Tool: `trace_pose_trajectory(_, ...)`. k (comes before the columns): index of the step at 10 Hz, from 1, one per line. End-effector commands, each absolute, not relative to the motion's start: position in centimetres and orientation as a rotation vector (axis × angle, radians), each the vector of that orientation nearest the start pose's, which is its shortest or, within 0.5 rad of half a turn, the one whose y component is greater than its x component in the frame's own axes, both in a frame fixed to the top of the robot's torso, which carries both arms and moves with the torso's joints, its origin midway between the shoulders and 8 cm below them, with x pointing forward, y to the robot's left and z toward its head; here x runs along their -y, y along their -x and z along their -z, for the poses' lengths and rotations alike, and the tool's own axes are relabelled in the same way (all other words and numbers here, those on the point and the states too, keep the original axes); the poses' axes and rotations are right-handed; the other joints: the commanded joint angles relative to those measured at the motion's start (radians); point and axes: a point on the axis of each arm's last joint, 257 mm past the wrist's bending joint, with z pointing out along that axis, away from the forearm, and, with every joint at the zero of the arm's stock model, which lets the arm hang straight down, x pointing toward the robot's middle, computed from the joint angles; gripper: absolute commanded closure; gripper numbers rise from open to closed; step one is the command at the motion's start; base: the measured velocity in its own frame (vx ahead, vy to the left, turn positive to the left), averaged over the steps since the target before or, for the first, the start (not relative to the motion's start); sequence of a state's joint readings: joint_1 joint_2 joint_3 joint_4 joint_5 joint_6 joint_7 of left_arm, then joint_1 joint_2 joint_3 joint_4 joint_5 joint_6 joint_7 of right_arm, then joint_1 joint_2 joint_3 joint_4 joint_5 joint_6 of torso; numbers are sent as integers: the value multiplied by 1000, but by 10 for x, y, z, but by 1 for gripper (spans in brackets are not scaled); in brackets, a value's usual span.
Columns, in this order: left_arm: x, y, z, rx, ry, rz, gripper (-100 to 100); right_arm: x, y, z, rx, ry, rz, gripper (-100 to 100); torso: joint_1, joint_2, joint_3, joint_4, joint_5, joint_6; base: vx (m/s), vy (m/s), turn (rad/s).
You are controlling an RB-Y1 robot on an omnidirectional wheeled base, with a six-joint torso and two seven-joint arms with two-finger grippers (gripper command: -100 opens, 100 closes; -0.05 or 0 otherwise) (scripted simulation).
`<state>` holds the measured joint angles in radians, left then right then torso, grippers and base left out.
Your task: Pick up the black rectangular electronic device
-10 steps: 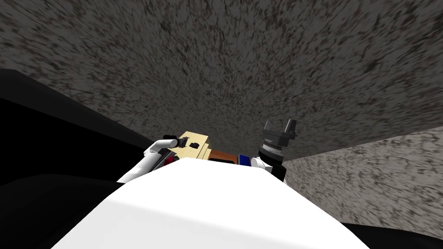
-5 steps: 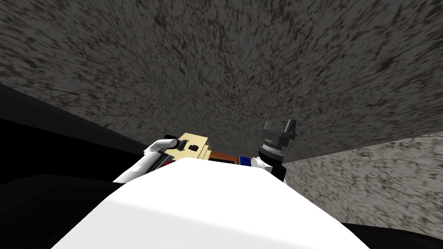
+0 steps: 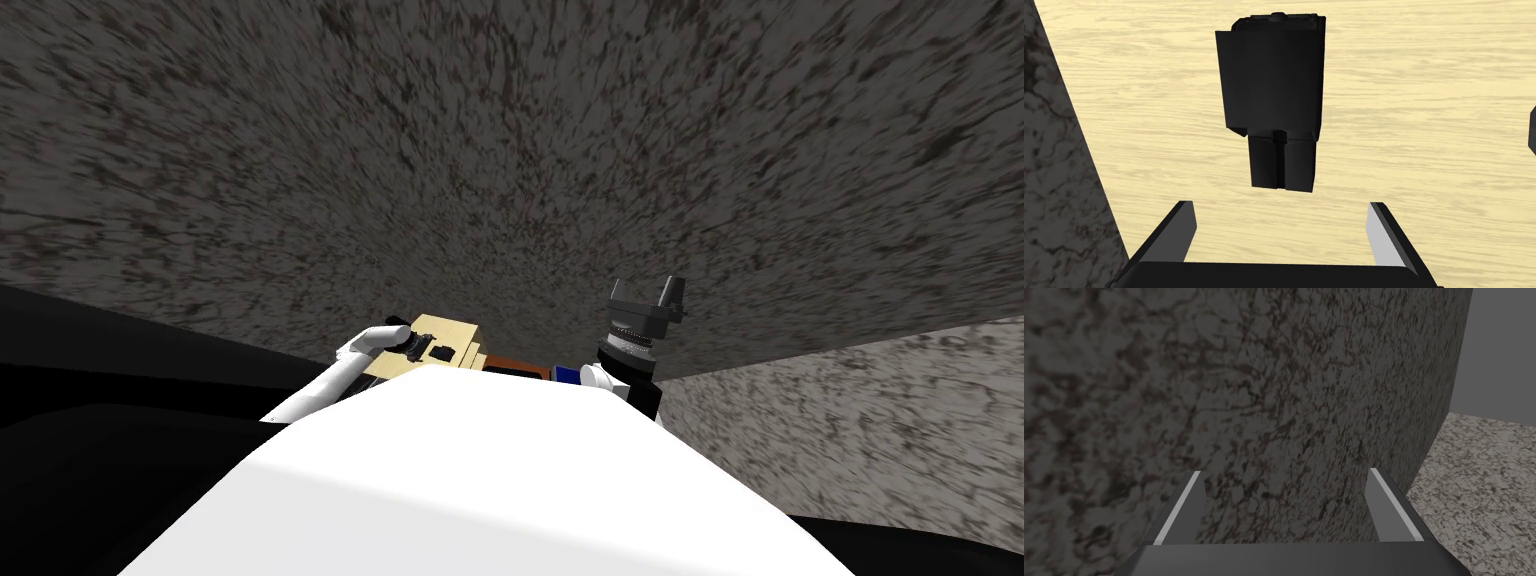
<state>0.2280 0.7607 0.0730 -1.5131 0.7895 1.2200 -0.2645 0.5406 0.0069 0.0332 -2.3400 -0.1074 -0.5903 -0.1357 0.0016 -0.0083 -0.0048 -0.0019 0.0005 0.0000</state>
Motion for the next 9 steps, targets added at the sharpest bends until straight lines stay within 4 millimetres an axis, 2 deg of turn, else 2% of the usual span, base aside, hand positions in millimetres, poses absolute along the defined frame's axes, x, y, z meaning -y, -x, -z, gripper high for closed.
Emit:
trace_pose_trajectory(1, -470, -225, 467, -2291, 2075, 80, -100, 284, -312, -54, -418, -683, -1536, 0, 0, 0, 0, 0, 0, 0, 185, 16, -80)
trace_pose_trajectory(3, -451, -194, 488, -2351, 2129, 47, -100, 284, -312, -54, -418, -683, -1536, 0, -1, -1, -1, -1, 0, 0, 139, 7, -51)
trace_pose_trajectory(4, -461, -205, 479, -2328, 2111, 59, -100, 284, -312, -54, -418, -683, -1536, 0, -2, 0, 0, 0, 0, 0, 59, -2, -9)
trace_pose_trajectory(5, -460, -203, 480, -2334, 2114, 57, 0, 284, -312, -54, -418, -683, -1536, 0, -2, 3, 2, 1, -1, 0, 11, 0, 1)
trace_pose_trajectory(6, -456, -201, 492, -2323, 2123, 60, -100, 284, -312, -54, -418, -683, -1536, 0, -2, 7, 4, 1, -1, 0, 0, 23, -59)
trace_pose_trajectory(8, -451, -198, 505, -2314, 2130, 62, -100, 284, -312, -54, -418, -683, -1536, 0, 0, 9, 5, 2, 0, 0, -10, 31, -50)
trace_pose_trajectory(9, -453, -197, 499, -2318, 2127, 61, -100, 284, -312, -54, -418, -683, -1536, 0, 0, 10, 5, 2, 0, 0, -5, 16, -9)
